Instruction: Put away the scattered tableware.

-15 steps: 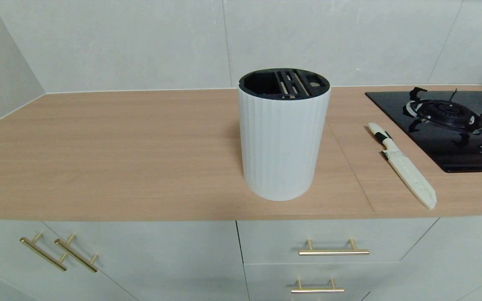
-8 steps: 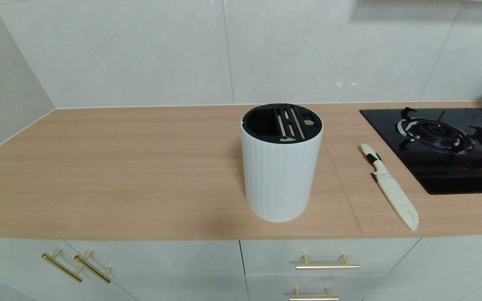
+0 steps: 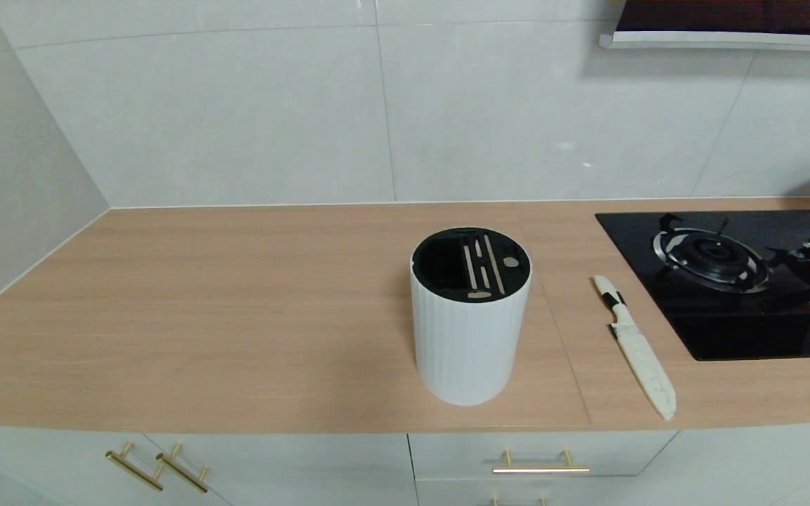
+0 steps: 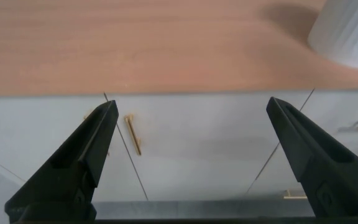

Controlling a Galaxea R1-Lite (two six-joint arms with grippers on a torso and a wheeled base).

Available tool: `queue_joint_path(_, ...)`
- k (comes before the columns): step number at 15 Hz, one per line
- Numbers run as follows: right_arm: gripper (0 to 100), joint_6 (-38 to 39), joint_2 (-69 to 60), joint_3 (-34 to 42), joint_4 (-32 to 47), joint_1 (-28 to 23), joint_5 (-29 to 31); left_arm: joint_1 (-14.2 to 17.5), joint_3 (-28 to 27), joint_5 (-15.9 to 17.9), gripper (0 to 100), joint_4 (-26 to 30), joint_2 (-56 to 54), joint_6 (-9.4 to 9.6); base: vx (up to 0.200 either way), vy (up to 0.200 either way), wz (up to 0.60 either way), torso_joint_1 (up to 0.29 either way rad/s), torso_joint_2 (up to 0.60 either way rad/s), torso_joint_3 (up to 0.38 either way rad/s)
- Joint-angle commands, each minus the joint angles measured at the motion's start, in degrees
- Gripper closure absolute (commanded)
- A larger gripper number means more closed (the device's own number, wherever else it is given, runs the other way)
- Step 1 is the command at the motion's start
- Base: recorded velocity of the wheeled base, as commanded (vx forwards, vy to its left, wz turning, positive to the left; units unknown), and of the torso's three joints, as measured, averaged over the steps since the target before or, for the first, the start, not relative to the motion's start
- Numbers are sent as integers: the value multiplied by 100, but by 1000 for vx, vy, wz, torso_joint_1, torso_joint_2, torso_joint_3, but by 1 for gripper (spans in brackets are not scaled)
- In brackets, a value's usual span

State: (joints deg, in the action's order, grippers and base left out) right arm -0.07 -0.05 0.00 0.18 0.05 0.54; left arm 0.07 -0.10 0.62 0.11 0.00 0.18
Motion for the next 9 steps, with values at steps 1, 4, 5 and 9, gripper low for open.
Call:
queue_joint_path(1,0,-1,5,0,-1,4,-1,1,1,-1,0,-2,9,-1,0,0,0,281,-603,-315)
queue_joint_path(4,0,-1,5,0,-1,4,8,1,1,-1,0,-2,9,-1,0,0,0,243,-512,-269)
queue_joint_path(5,0,-1,5,0,-1,4,-1,1,1,-1,0,-2,9,-1,0,0,0,188,-403,-212)
queue_joint_path(9,0,-1,5,0,-1,4,-1,1,1,-1,0,-2,9,-1,0,0,0,187,-382,-200)
